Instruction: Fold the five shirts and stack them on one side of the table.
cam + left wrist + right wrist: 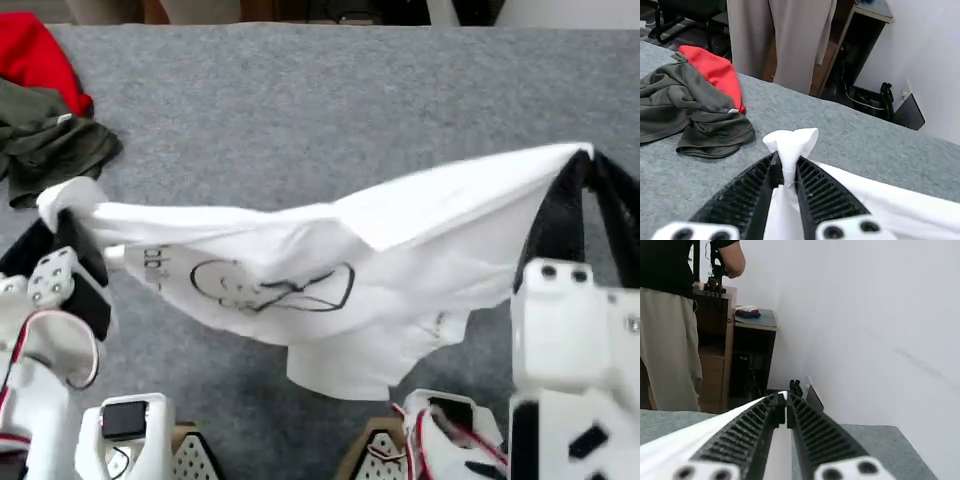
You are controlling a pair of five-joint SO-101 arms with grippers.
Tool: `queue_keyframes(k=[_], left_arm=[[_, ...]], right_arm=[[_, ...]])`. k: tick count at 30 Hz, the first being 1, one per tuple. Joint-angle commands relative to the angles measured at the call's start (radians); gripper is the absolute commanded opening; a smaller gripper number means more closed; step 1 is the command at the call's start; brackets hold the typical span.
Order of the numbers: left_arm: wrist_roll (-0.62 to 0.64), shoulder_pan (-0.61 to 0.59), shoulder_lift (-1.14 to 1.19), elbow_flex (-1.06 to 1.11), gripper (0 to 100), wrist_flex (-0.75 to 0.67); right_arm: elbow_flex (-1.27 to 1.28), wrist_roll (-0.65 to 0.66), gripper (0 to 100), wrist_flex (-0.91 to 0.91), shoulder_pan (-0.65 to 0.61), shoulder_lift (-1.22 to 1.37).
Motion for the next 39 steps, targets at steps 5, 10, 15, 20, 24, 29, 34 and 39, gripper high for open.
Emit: queue_keyframes(k=[5, 10, 15, 20, 24, 29, 34, 39], left_arm=[[0.002, 0.011, 0.065, -0.023, 2, 0.006], [0.006, 0.017, 0.067, 0.098, 2, -0.025], [0.002, 0.017, 0.061, 0.219, 2, -0.173], [0.002, 0.066, 0.058, 0.313, 2, -0.232], [0.002, 0.127, 0.056, 0.385, 2, -0.265], [0.002, 0.147, 0.056, 0.431, 2, -0.292], [0.002, 0.141, 0.056, 0.462, 2, -0.290], [0.002, 0.140, 0.056, 0.466, 2, -0.282]], right_arm=[[0.005, 0.123, 0.4, -0.229, 0.013, 0.119], [0.007, 0.201, 0.4, -0.394, 0.015, 0.148], [0.008, 0.298, 0.4, -0.509, 0.015, 0.151], [0.033, 0.293, 0.4, -0.321, 0.012, 0.156], [0.166, 0.186, 0.5, -0.006, -0.150, 0.159], [0.555, 0.064, 1.6, 0.044, -0.348, 0.124], [1.017, 0.015, 10.4, 0.043, -0.662, 0.031], [1.279, -0.089, 15.3, 0.009, -0.835, 0.035]])
